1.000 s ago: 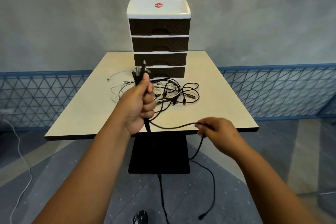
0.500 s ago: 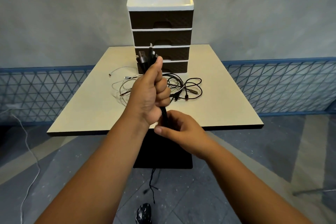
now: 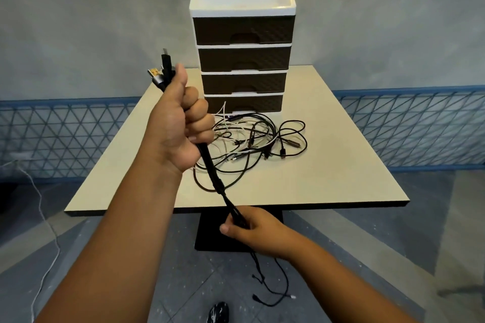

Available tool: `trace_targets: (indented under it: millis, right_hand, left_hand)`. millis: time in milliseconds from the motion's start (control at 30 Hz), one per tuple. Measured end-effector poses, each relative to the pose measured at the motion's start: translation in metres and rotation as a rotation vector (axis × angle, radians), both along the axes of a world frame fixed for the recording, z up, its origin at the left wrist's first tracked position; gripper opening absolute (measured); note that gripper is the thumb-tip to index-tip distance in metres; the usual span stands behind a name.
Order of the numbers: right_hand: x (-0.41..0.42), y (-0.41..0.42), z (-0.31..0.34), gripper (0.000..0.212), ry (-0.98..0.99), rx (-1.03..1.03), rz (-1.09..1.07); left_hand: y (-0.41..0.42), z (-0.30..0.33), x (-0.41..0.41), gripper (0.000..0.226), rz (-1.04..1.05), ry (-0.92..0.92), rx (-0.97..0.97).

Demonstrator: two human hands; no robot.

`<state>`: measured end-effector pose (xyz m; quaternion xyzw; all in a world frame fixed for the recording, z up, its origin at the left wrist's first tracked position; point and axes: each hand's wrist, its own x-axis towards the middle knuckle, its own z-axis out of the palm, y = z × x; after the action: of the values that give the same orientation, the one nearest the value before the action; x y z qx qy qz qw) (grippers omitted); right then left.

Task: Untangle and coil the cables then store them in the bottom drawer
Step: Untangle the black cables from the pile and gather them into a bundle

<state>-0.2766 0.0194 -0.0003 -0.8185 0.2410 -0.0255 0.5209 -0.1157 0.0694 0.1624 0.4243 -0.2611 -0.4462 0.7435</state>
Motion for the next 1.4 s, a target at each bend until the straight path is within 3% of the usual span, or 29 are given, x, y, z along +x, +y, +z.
trace_targets:
  millis: [100,167,233,367,633,733,900,1000,1167,1300,1400]
  right_hand:
    - [0.007,-0.019,-0.002,0.049,-0.049,0.12,0.05]
    - [0.02,-0.03,0.003,0.049,-0.141,0.239,-0.012]
    - [0.042,-0.039,0.003,0.043,-0.174,0.229,-0.152]
    - [0.096,-0.048,-0.003,0.023,-0.008,-0.247,-0.222]
    - [0.176,-0.043,-0.014,0.031,0.236,-0.64,-0.09]
    - [0.189,-0.045,-0.015,0.02,0.294,-0.583,-0.137]
    - [0.181,-0.064,0.019,0.019,0.342,-0.213,-0.31]
    - [0.171,-0.081,0.06,0.031,0.399,-0.349,-0.253]
    - [0.167,-0.109,0.123,0.026,-0.018,-0.306,-0.528]
    - [0.168,-0.127,0.155,0.026,-0.45,0.051,-0.667]
    - [0.164,-0.134,0.167,0.025,-0.59,0.24,-0.584]
  left_hand:
    - [-0.006,-0.007,0.031,0.06,-0.016,-0.005,0.029]
    - [-0.01,-0.013,0.052,0.061,-0.016,0.011,0.051]
    - [-0.017,-0.019,0.073,0.061,-0.017,0.035,0.07]
    - [-0.031,-0.031,0.109,0.062,-0.05,0.058,0.114]
    - [-0.058,-0.052,0.161,0.061,-0.045,0.104,0.219]
    - [-0.067,-0.057,0.179,0.06,-0.058,0.14,0.247]
    - [-0.074,-0.065,0.201,0.057,-0.107,0.181,0.26]
    - [-0.077,-0.069,0.208,0.057,-0.154,0.186,0.279]
    - [-0.086,-0.068,0.206,0.052,-0.237,0.169,0.325]
    - [-0.092,-0.063,0.197,0.044,-0.296,0.087,0.37]
    - [-0.095,-0.059,0.186,0.039,-0.341,0.021,0.383]
